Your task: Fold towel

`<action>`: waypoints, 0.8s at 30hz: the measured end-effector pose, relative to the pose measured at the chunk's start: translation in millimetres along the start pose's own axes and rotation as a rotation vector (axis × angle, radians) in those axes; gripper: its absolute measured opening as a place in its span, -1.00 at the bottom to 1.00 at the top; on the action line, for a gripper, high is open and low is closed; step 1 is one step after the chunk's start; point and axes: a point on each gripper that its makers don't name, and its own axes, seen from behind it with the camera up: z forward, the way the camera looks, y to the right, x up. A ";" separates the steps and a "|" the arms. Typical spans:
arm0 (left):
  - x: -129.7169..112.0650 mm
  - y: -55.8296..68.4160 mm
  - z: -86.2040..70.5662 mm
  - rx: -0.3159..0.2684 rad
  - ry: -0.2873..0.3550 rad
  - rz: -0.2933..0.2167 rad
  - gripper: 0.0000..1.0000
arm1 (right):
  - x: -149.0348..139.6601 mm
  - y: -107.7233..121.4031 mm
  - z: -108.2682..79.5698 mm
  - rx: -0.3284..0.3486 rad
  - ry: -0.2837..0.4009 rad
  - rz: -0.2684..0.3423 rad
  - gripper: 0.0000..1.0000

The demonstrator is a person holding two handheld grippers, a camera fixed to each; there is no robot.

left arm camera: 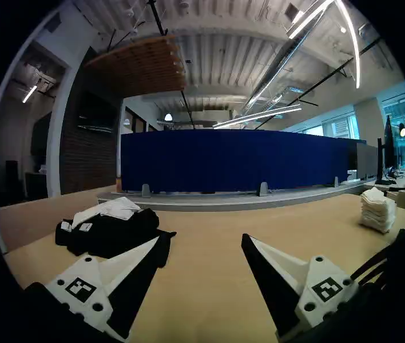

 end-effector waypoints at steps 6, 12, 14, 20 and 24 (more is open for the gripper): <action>-0.2 0.0 -0.1 0.000 0.000 0.000 0.96 | -0.1 -0.1 0.6 0.000 0.000 0.000 1.00; -0.5 -0.3 0.6 0.000 0.000 0.000 0.96 | 0.2 0.4 0.4 0.000 0.000 0.000 1.00; -0.5 0.1 0.8 0.000 0.000 0.000 0.96 | 0.3 0.3 0.1 0.000 0.000 0.000 1.00; -1.5 0.1 1.3 0.000 0.000 0.000 0.96 | 0.5 0.2 -0.4 0.000 0.000 0.000 1.00; -1.2 0.7 0.7 0.000 0.000 0.000 0.96 | 0.5 0.0 -1.1 0.000 0.000 0.000 1.00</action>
